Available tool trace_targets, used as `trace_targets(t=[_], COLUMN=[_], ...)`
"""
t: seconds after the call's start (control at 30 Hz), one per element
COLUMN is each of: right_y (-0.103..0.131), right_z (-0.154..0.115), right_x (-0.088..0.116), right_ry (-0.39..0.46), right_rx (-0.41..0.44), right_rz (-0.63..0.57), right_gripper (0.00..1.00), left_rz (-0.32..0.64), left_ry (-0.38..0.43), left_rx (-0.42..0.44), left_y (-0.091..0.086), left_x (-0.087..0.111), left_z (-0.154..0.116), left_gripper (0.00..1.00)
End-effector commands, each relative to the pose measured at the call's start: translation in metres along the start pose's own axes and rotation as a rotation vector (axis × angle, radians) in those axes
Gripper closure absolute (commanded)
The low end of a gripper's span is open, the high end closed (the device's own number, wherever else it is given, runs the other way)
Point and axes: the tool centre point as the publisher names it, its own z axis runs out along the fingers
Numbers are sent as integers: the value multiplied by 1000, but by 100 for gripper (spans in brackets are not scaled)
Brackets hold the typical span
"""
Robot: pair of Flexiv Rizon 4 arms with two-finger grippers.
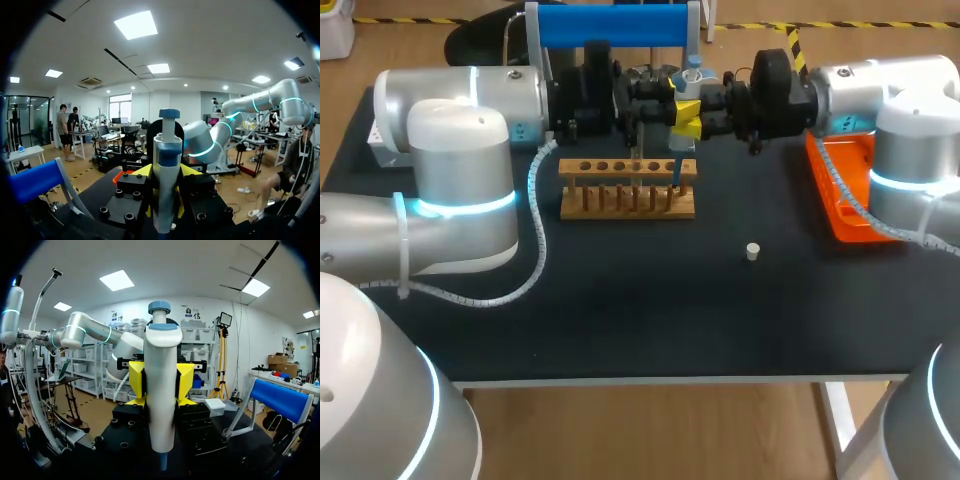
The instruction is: Invert the test tube, pick up the pipette, mount the tip to pipette, aspirate from beaker and dispense into the tube, eject the tip, return the pipette, and cap with the stopper.
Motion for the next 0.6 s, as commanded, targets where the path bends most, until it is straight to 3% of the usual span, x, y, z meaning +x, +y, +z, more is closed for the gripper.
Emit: trace_targets(t=[0.03, 0.3, 0.33, 0.37, 0.4, 0.43, 0.6], right_y=[-1, -1, -1, -1, -1, -1, -2], right_z=[0, 1, 1, 1, 1, 1, 0], right_x=[-4, -4, -4, -3, -3, -3, -2], right_ry=[0, 9, 15, 21, 18, 19, 28], right_rx=[2, 3, 2, 7, 7, 8, 10], right_rz=[0, 2, 3, 11, 8, 11, 17], right_gripper=[100, 100, 96, 69, 31, 0, 0], left_rz=[-1, -1, -1, -1, -1, -1, -1], left_ry=[2, 2, 2, 2, 2, 2, 2], left_rx=[0, 0, 0, 0, 0, 0, 0], left_y=[-1, -1, -1, -1, -1, -1, -1], left_x=[4, 4, 4, 4, 4, 4, 4], left_z=[1, 1, 1, 1, 1, 1, 1], left_gripper=[100, 100, 100, 100, 100, 100, 100])
